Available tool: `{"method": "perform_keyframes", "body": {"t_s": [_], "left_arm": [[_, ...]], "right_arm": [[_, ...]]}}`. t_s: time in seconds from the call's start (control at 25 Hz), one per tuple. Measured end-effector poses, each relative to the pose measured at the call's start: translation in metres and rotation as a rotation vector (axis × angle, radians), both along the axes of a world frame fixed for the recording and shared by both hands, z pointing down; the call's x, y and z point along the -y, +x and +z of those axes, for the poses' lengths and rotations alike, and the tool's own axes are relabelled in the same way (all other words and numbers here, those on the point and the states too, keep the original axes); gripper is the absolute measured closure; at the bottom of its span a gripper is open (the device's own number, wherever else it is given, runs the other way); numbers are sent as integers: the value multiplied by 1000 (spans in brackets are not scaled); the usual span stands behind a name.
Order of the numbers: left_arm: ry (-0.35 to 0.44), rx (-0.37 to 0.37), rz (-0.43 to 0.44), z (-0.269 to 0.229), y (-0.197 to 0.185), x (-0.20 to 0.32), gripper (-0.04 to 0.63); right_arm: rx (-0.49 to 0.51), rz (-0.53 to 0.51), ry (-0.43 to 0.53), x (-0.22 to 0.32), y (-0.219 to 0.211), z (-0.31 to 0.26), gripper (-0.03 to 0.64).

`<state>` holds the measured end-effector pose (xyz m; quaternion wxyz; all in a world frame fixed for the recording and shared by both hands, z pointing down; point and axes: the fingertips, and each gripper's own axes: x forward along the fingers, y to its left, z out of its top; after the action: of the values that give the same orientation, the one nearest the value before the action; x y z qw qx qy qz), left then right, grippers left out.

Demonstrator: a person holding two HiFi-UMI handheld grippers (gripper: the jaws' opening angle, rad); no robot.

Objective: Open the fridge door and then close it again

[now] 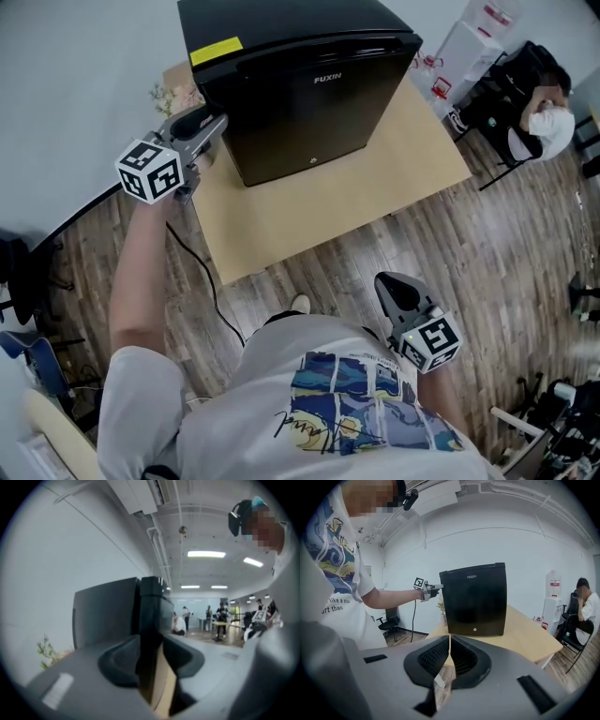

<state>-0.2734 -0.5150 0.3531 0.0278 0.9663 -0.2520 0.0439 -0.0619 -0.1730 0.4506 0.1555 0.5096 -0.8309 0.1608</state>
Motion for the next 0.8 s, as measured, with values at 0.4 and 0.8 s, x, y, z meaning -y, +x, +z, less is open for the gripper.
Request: {"method": "perform_keyframes", "body": {"t_s": [0.4, 0.8], "left_arm": [[-6, -9, -35, -2, -1, -1, 439], [7, -5, -69, -2, -2, -3, 439]], "right_arm": [[-2, -25, -12, 2, -5, 2, 597], [3, -9, -17, -11, -4, -1, 597]]}}
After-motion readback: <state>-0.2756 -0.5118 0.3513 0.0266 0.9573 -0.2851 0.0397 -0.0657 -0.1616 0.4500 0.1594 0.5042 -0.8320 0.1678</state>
